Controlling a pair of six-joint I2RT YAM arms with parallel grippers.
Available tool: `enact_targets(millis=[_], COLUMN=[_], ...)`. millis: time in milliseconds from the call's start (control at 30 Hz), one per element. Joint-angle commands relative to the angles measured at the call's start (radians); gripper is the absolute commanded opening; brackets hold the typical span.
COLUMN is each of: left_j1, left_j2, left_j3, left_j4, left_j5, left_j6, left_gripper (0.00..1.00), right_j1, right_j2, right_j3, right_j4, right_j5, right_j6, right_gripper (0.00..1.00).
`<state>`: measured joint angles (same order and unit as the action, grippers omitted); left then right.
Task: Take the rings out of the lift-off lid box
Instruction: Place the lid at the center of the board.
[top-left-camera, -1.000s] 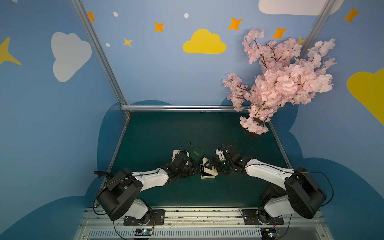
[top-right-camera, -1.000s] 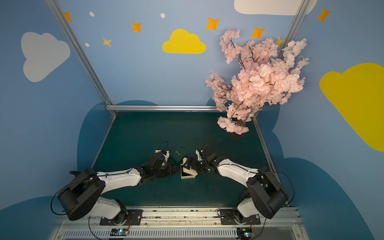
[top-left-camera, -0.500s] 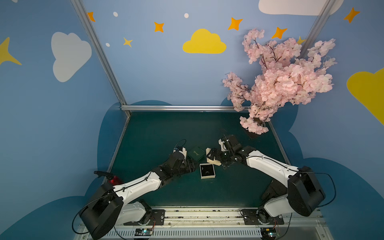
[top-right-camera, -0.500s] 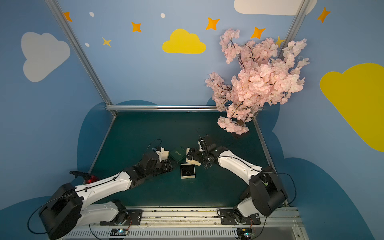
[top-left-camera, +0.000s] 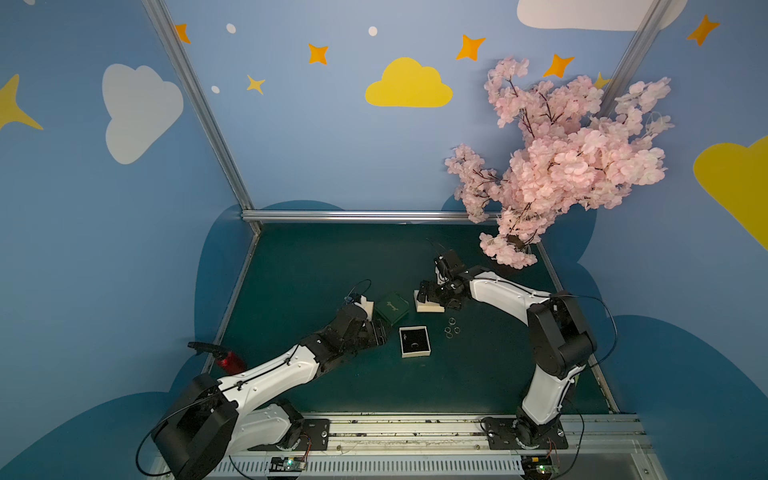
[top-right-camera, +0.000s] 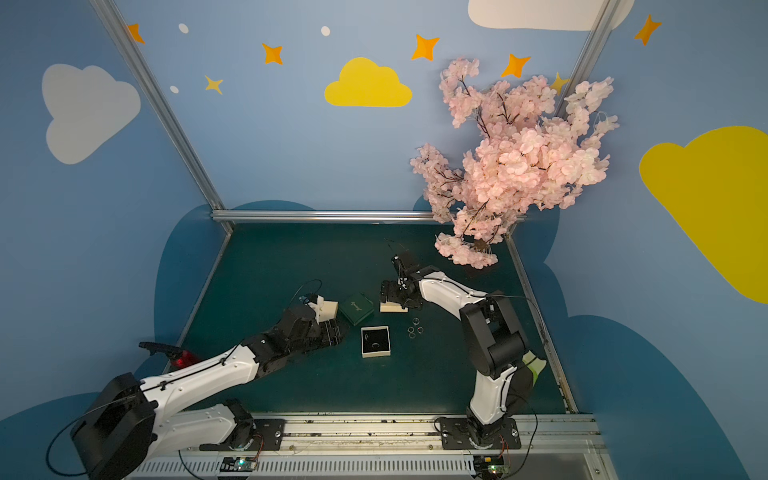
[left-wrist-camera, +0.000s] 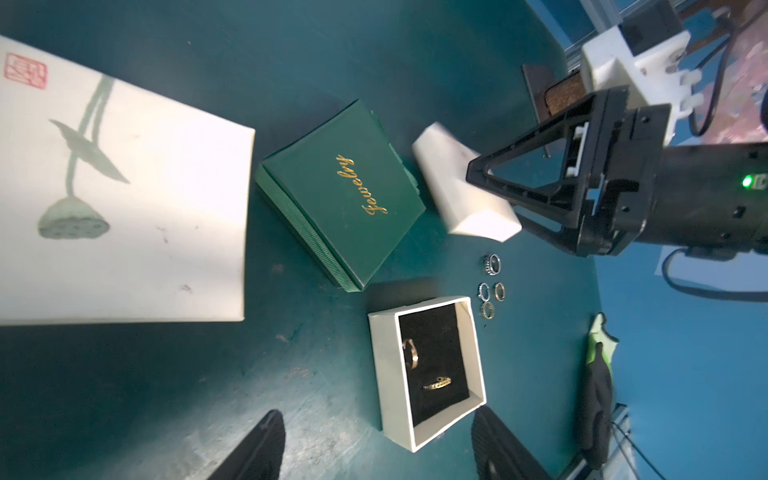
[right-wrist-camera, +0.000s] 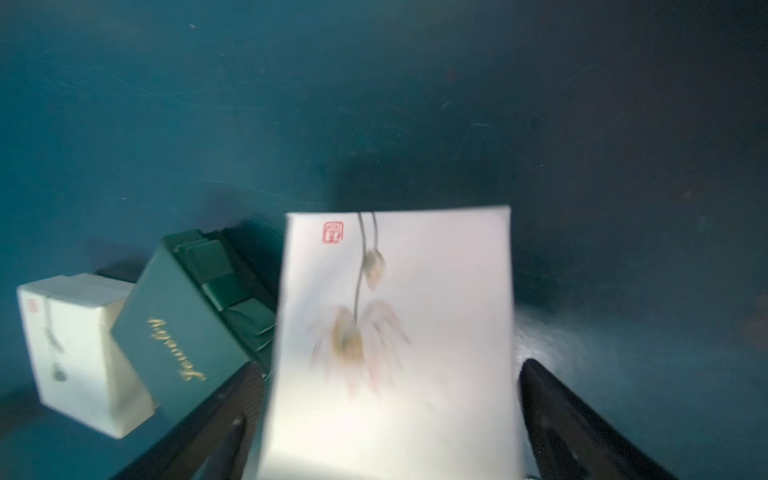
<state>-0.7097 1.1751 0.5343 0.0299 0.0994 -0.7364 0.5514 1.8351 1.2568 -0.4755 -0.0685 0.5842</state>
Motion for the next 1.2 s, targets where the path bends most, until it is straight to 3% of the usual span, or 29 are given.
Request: enact_targets(millis=[0, 67, 333, 667, 767, 1000, 1167], left_j1=[-0.001, -0.001, 0.0, 0.002, 0.003, 0.016, 0.025], left_j2=[-0.006, -0.006, 0.009, 0.041, 0.041, 0.028, 0.012], left_j3=[0.032, 0.036, 0.05, 0.082, 0.082, 0.079, 0.061], left_j4=[-0.042, -0.051, -0.087, -0.14, -0.14, -0.174, -0.171], left_j5=[-0.023, -0.03, -0.055, -0.055, -0.049, -0.036, -0.026], left_j6=[0.009, 0.008, -0.004, 0.006, 0.008, 0.023, 0.02], left_gripper=[0.78, 0.82, 0.83, 0.79, 0.78, 0.78, 0.78], right_j1=[0.001, 0.001, -0.001, 0.122, 0.151, 0.24, 0.274], right_j2=[-0.006, -0.017, -0.062, -0.234, -0.27, -0.326, -0.298], right_j3=[0.034, 0.039, 0.066, -0.131, -0.185, -0.262, -0.244], right_j4=[-0.041, -0.051, -0.124, -0.122, -0.112, -0.093, -0.07], right_j5=[0.038, 0.051, 0.061, 0.042, 0.009, -0.025, -0.082], right_j6=[-0.055, -0.076, -0.155, -0.279, -0.29, -0.293, -0.169], right_gripper=[0.97, 0.97, 0.96, 0.91, 0.83, 0.47, 0.46])
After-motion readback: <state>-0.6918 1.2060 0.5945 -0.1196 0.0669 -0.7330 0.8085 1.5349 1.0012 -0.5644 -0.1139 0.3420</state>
